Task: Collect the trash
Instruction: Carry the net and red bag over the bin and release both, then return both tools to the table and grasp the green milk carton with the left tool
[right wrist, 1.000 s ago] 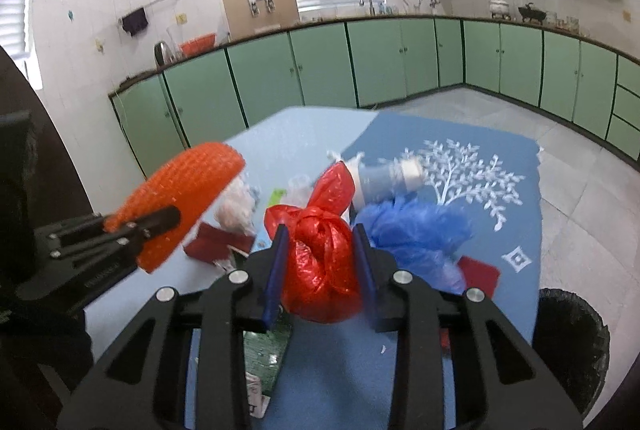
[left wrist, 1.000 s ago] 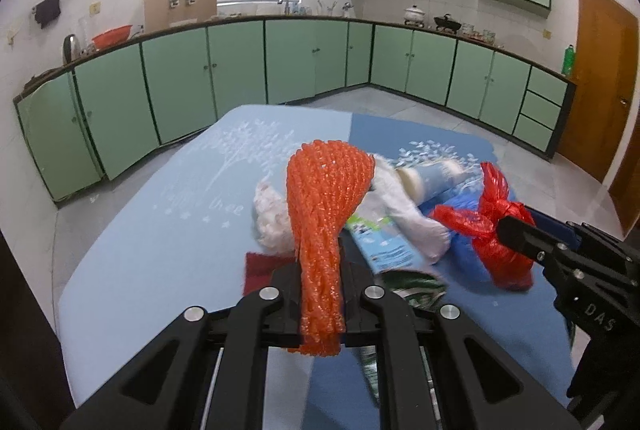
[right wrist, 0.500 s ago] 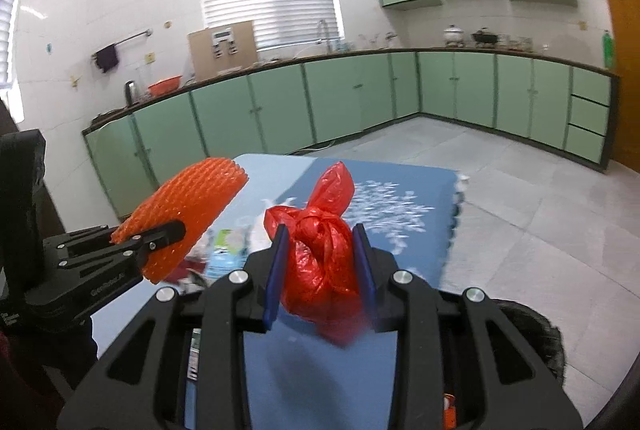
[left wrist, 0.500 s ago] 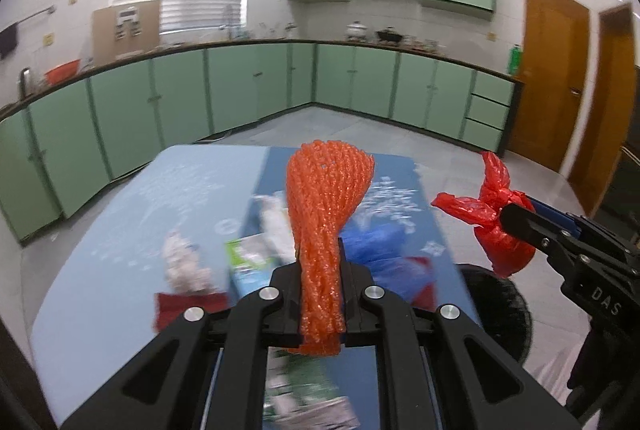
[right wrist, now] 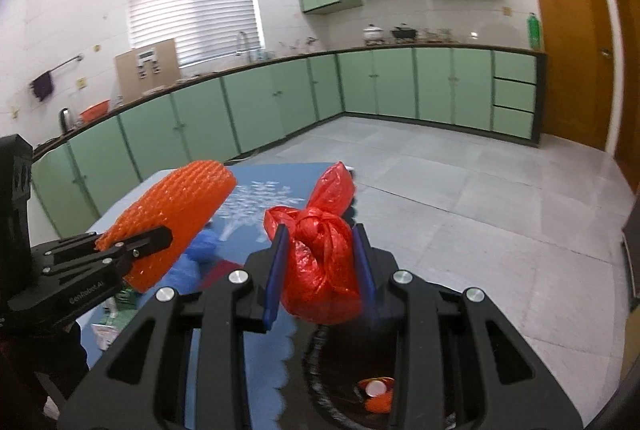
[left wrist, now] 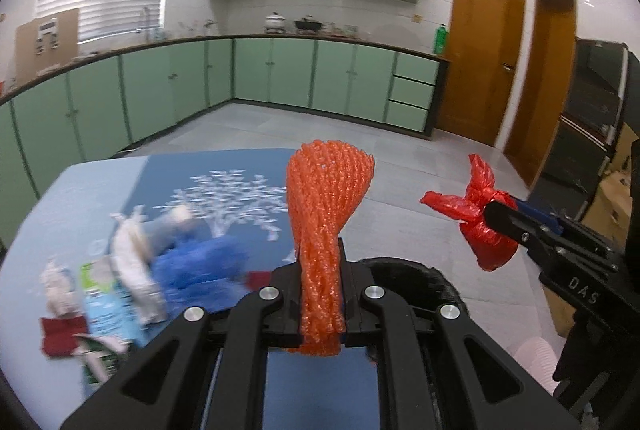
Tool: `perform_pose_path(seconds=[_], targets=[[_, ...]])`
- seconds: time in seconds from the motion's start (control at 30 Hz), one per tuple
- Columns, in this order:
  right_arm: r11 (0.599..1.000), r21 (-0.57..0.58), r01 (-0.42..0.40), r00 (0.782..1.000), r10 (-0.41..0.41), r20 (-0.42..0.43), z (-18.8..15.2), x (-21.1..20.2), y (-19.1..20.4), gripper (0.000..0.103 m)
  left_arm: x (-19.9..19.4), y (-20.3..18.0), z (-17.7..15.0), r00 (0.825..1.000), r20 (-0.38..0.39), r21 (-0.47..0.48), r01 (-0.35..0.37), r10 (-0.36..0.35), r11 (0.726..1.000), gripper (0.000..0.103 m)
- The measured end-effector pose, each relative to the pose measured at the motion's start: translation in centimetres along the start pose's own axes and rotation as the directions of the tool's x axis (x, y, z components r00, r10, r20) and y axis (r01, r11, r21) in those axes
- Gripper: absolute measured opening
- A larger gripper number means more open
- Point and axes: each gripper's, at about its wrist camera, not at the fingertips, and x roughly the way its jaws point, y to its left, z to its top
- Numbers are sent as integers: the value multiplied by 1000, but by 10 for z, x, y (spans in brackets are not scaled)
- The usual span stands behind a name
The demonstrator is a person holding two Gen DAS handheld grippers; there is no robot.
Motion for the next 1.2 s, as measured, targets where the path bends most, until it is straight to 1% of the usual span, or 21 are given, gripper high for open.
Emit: perform_pose_path(seconds=[0.13, 0.27, 0.5, 0.57, 0.67, 0.7, 0.73, 0.83, 0.9, 0.97, 1.03, 1.07, 1.1, 1.2], targets=[[998, 35, 52, 998, -51, -21, -12, 4, -31, 31, 26, -26, -1, 999, -25, 29, 48, -47, 998, 11], [993, 65, 99, 995, -96, -41, -25, 12, -60, 31, 48, -47, -5, 997, -44, 52, 69, -66, 996, 11], [984, 87, 153, 986, -145, -84, -45, 30, -92, 32, 89, -78, -18, 990, -95, 82, 109, -101, 991, 11], [982, 92, 163, 983, -154, -99, -51, 36, -101, 34, 99, -86, -21, 987, -112, 85, 127, -117, 988, 12], [979, 98, 181, 978, -169, -120, -58, 43, -109, 35, 114, -95, -23, 980, -139, 88, 155, -142, 984, 18], [977, 98, 187, 977, -174, -127, -62, 47, -114, 38, 117, -96, -23, 978, -145, 88, 165, -151, 982, 26], [976, 97, 195, 974, -181, -134, -64, 50, -115, 43, 120, -97, -23, 976, -151, 87, 172, -158, 981, 32], [970, 108, 219, 966, -201, -161, -72, 56, -124, 53, 123, -98, -24, 970, -155, 82, 202, -187, 976, 48], [967, 117, 228, 964, -207, -168, -75, 57, -127, 56, 121, -97, -23, 973, -145, 93, 194, -180, 977, 54], [964, 124, 236, 963, -214, -166, -75, 56, -126, 63, 118, -94, -21, 973, -142, 91, 195, -181, 977, 55], [962, 126, 241, 962, -220, -161, -72, 56, -125, 73, 114, -90, -20, 976, -135, 90, 183, -170, 979, 59], [961, 126, 247, 961, -226, -158, -71, 55, -123, 83, 111, -87, -20, 978, -129, 89, 175, -163, 981, 60], [959, 129, 251, 961, -231, -150, -69, 52, -118, 92, 107, -83, -18, 981, -122, 88, 162, -151, 983, 63], [964, 133, 229, 968, -212, -131, -61, 46, -106, 93, 91, -70, -14, 990, -93, 83, 118, -110, 990, 68]])
